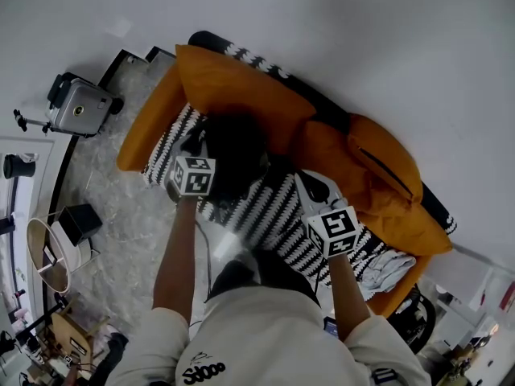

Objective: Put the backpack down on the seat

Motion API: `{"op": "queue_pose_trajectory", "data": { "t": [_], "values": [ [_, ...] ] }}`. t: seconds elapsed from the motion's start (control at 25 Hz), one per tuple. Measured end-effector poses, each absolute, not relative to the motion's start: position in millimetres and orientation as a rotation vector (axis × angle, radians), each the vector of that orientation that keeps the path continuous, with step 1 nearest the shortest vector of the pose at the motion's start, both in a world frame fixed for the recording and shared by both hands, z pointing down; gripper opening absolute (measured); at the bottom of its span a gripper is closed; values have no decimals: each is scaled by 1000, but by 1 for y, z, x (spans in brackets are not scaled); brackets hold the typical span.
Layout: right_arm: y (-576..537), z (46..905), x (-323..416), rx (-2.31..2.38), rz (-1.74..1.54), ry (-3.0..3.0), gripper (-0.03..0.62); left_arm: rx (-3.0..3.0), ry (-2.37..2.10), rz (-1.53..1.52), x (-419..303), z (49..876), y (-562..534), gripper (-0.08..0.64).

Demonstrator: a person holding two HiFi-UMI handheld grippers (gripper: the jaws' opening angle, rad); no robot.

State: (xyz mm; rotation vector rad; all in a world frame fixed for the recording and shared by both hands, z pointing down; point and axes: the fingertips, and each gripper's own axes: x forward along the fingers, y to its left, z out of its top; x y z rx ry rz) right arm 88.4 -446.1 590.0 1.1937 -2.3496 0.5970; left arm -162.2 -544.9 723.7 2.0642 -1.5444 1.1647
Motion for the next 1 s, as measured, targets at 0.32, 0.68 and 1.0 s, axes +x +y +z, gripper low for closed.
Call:
{"op": "queue_pose_trajectory", "data": {
  "t": [0.32, 0.68, 1.0],
  "values": [
    [-441, 589, 88, 1196, 575, -2334, 3, 2046, -1570, 1125, -168, 722, -537, 114],
    [-426, 572, 74, 1200, 550, -2355, 3, 2075, -1570, 1090, -171, 701, -502, 71],
    [-391, 555, 59, 1189, 503, -2379, 2, 2062, -1624, 1053, -192, 680, -451, 32]
  ]
}}
